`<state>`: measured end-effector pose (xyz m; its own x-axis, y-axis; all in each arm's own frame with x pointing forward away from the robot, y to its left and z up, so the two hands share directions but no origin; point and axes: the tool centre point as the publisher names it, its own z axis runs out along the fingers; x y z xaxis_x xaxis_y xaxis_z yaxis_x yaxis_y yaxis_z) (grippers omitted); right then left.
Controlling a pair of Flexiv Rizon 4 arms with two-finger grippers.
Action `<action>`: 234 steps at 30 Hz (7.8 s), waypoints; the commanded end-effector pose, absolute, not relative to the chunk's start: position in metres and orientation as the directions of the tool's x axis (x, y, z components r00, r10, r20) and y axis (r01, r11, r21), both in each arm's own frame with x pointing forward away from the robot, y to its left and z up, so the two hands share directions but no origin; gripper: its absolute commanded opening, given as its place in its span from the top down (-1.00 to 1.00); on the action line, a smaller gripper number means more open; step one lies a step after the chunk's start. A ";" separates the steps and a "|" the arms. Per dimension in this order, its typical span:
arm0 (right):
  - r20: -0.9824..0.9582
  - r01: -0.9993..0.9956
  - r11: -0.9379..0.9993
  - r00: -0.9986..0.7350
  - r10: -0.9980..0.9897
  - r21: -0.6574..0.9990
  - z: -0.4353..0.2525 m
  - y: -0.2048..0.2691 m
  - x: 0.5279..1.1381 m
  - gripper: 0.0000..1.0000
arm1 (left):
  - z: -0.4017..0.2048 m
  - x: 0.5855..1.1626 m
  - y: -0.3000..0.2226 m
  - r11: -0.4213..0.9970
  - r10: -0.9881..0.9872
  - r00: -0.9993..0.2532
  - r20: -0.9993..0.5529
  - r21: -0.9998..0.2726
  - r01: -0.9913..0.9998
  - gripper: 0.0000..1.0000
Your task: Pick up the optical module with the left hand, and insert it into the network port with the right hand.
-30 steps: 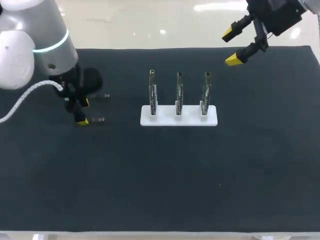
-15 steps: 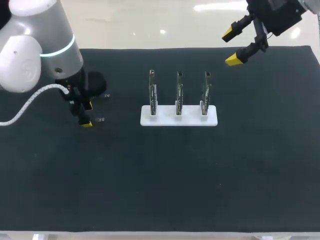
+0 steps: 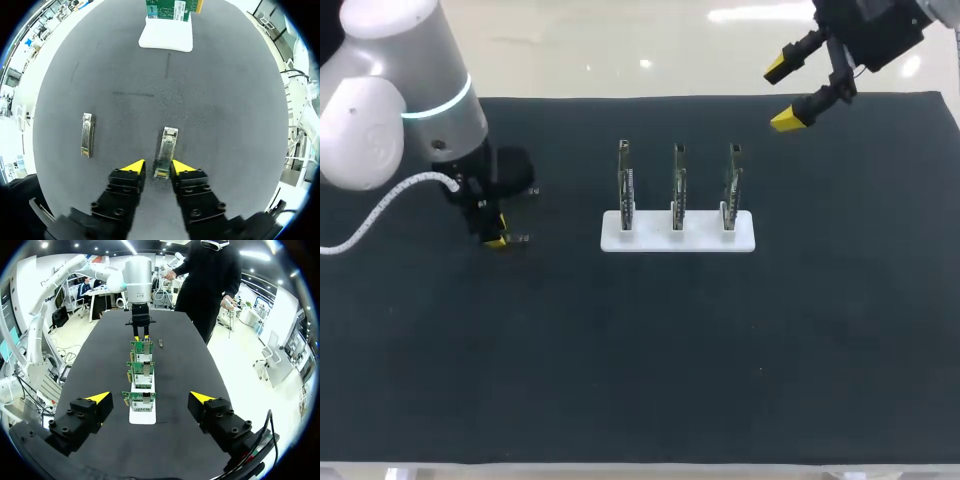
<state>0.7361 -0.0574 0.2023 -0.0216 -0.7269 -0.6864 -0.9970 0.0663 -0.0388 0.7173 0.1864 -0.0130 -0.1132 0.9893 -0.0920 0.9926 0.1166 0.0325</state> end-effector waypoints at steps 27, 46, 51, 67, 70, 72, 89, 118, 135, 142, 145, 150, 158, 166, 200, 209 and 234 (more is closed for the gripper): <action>-0.688 -0.997 0.065 -0.020 -0.726 -0.039 0.202 -0.057 0.736 -1.00 | 0.069 0.710 0.183 0.032 0.944 -0.036 -0.327 -0.018 0.999 1.00; -0.688 -0.997 0.065 -0.020 -0.726 -0.039 0.202 -0.057 0.736 -1.00 | 0.168 0.705 0.152 -0.075 0.661 0.054 -0.749 0.006 0.997 1.00; -0.688 -0.997 0.065 -0.020 -0.726 -0.039 0.202 -0.057 0.736 -1.00 | 0.179 0.705 0.147 -0.094 0.599 0.086 -0.796 0.037 0.995 1.00; -0.688 -0.997 0.065 -0.020 -0.726 -0.039 0.202 -0.057 0.736 -1.00 | 0.180 0.705 0.146 -0.091 0.595 0.081 -0.799 0.033 0.995 1.00; -0.688 -0.997 0.065 -0.020 -0.726 -0.039 0.202 -0.057 0.736 -1.00 | 0.180 0.705 0.146 -0.091 0.595 0.081 -0.799 0.033 0.995 1.00; -0.688 -0.997 0.065 -0.020 -0.726 -0.039 0.202 -0.057 0.736 -1.00 | 0.181 0.705 0.144 -0.093 0.567 0.080 -0.820 0.033 0.995 1.00; -0.688 -0.997 0.065 -0.020 -0.726 -0.039 0.202 -0.057 0.736 -1.00 | 0.212 0.704 0.043 -0.038 0.114 0.084 -0.990 0.080 0.996 1.00; -0.688 -0.997 0.065 -0.020 -0.726 -0.039 0.202 -0.057 0.736 -1.00 | 0.211 0.707 -0.050 -0.090 0.002 0.038 -0.999 0.037 0.995 1.00; -0.688 -0.997 0.065 -0.020 -0.726 -0.039 0.202 -0.057 0.736 -1.00 | 0.211 0.707 -0.050 -0.090 0.002 0.038 -0.999 0.037 0.995 1.00; -0.726 -0.995 0.096 -0.062 -0.685 -0.006 0.212 -0.042 0.732 -1.00 | 0.211 0.707 -0.050 -0.090 0.002 0.038 -0.999 0.037 0.995 1.00; -0.732 -0.993 0.121 -0.075 -0.677 -0.009 0.218 -0.024 0.731 -1.00 | 0.211 0.707 -0.050 -0.090 0.002 0.038 -0.999 0.037 0.995 1.00; -0.734 -0.984 0.169 -0.071 -0.675 -0.061 0.229 0.009 0.729 -1.00 | 0.211 0.707 -0.050 -0.090 0.002 0.038 -0.999 0.037 0.995 1.00; -0.737 -0.975 0.211 -0.089 -0.671 -0.074 0.242 0.051 0.720 -1.00 | 0.211 0.707 -0.050 -0.090 0.002 0.038 -0.999 0.037 0.995 1.00; -0.756 -0.970 0.242 -0.137 -0.640 -0.029 0.251 0.082 0.711 -1.00 | 0.211 0.707 -0.050 -0.090 0.002 0.038 -0.999 0.037 0.995 1.00; -0.748 -0.985 0.168 -0.092 -0.658 -0.026 0.250 0.112 0.711 -0.69 | 0.211 0.707 -0.050 -0.090 0.002 0.038 -0.999 0.037 0.995 1.00; -0.744 -0.987 0.161 -0.094 -0.662 -0.019 0.252 0.113 0.711 0.13 | 0.211 0.707 -0.050 -0.090 0.002 0.038 -0.999 0.037 0.995 1.00; -0.736 -0.987 0.158 -0.095 -0.671 -0.016 0.253 0.111 0.712 1.00 | 0.211 0.707 -0.050 -0.090 0.002 0.038 -0.999 0.037 0.995 -1.00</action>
